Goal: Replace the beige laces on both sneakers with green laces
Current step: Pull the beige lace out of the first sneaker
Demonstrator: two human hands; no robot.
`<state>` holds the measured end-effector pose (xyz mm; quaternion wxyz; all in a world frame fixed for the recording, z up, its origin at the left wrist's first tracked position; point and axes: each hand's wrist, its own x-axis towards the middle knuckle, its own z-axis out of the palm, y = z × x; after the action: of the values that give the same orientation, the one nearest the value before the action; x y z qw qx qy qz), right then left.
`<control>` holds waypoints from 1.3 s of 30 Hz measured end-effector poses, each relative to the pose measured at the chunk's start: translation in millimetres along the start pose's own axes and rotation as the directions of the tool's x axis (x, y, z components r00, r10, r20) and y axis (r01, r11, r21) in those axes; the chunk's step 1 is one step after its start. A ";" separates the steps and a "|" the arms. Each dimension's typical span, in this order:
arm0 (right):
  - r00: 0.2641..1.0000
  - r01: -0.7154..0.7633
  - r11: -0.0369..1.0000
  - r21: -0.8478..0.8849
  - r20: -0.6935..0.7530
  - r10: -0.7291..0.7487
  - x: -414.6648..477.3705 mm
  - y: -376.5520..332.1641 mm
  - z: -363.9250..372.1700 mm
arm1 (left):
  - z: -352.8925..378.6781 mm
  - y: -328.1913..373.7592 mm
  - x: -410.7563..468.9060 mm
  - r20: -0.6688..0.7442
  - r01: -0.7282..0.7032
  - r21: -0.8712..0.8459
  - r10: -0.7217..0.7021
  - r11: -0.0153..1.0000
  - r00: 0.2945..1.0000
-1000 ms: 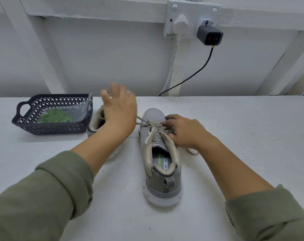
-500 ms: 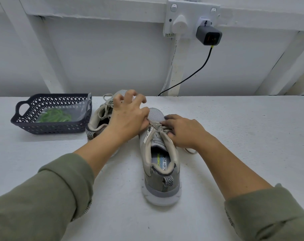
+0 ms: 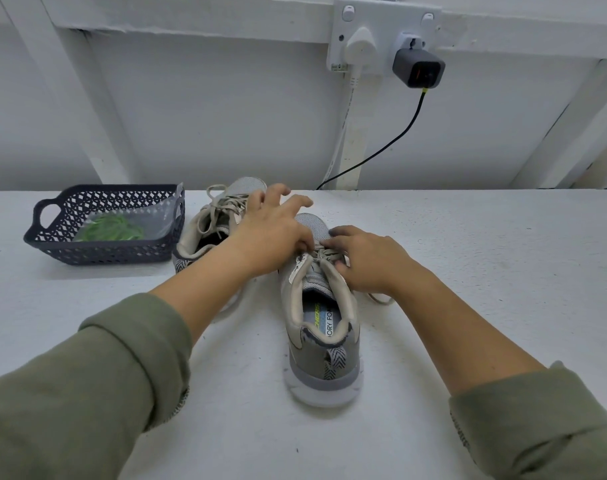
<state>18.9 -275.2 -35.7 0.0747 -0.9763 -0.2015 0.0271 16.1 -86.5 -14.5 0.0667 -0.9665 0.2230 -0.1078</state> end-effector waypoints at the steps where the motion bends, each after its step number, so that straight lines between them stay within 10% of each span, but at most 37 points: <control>1: 1.000 -0.001 1.000 0.005 0.001 0.001 -0.3 0.1 0.1 | 2.0 -0.7 1.1 -0.017 0.006 -0.002 -0.006 1.000 1.000; 7: 1.000 0.000 0.999 0.032 0.008 -0.001 -0.9 1.6 0.7 | 13.1 -15.7 -1.0 -0.282 0.035 0.037 -0.023 0.999 0.959; 14: 1.000 0.003 1.000 0.024 0.008 -0.003 -0.8 1.8 1.1 | -4.9 -19.4 -9.9 -0.300 0.625 0.172 -0.564 0.762 0.770; 23: 1.000 -0.002 1.000 0.031 -0.004 0.003 -0.6 1.3 1.0 | 1.2 0.2 -10.5 -0.106 0.095 0.051 -0.090 0.994 0.990; 34: 1.000 0.005 1.000 0.012 -0.015 -0.005 0.1 0.9 0.0 | 17.7 -4.2 -9.4 -0.334 0.233 -0.088 -0.249 0.968 0.909; 39: 1.000 0.009 1.000 0.015 -0.016 -0.008 -0.5 0.5 -0.8 | 10.4 -13.8 -9.0 -0.363 0.519 -0.046 -0.498 0.854 0.787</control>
<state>18.7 -275.9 -35.0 0.0837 -0.9750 -0.2048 0.0203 16.4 -69.3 -23.7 0.0202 -0.9516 -0.0401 -0.3042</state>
